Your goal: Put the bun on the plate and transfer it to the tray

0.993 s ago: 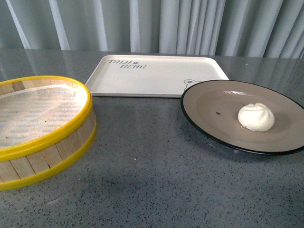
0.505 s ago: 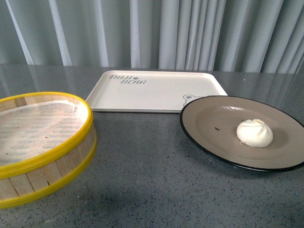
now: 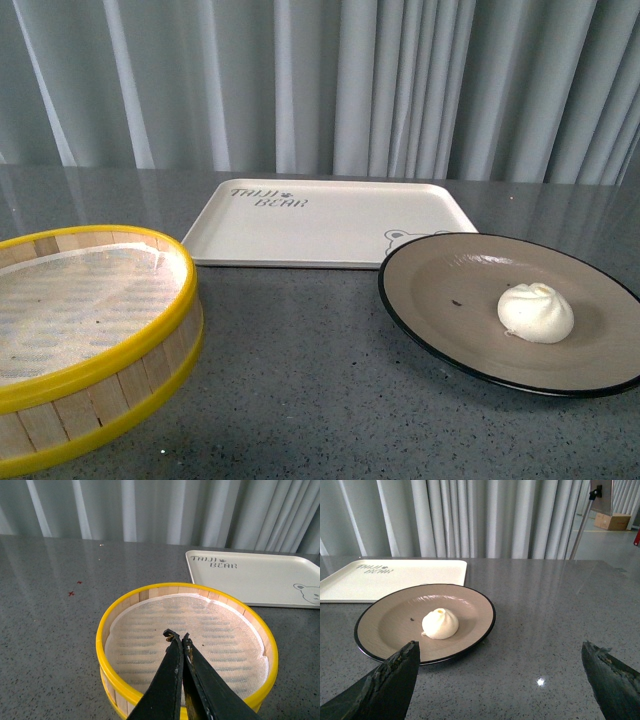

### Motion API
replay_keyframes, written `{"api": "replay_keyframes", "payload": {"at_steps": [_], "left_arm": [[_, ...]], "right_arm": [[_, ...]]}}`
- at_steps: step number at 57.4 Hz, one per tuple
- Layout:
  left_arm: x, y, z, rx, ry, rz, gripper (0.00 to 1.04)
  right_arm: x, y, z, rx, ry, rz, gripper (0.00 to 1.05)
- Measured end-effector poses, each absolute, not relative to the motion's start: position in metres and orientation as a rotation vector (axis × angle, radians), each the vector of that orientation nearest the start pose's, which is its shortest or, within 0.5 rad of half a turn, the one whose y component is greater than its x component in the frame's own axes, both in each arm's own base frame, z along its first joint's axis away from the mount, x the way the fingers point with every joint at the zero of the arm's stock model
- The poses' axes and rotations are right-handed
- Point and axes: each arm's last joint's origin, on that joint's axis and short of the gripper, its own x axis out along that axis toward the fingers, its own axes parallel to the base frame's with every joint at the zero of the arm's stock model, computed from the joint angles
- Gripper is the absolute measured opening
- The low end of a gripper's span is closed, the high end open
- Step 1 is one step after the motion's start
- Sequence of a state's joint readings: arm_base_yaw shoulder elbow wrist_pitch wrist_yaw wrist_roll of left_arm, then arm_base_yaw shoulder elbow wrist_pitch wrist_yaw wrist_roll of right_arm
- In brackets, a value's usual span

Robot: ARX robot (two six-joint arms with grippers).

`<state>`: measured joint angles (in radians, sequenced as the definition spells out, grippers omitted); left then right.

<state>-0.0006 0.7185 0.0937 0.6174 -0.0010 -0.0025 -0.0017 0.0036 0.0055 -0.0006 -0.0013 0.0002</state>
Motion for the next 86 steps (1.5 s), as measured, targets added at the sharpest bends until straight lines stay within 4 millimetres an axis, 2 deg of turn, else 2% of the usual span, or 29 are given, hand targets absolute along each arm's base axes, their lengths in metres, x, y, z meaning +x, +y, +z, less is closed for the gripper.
{"api": "replay_keyframes", "payload": {"at_steps": [18, 74, 86], "left_arm": [[0.134, 0.000, 0.171, -0.002, 0.001, 0.000, 0.04], [0.108, 0.000, 0.175, -0.002, -0.030, 0.000, 0.04], [0.096, 0.000, 0.173, -0.002, -0.027, 0.000, 0.04]], "right_arm": [[0.098, 0.000, 0.165, 0.000, -0.001, 0.000, 0.96], [0.098, 0.000, 0.165, 0.000, -0.001, -0.001, 0.96], [0.098, 0.000, 0.165, 0.000, -0.001, 0.000, 0.96]]}}
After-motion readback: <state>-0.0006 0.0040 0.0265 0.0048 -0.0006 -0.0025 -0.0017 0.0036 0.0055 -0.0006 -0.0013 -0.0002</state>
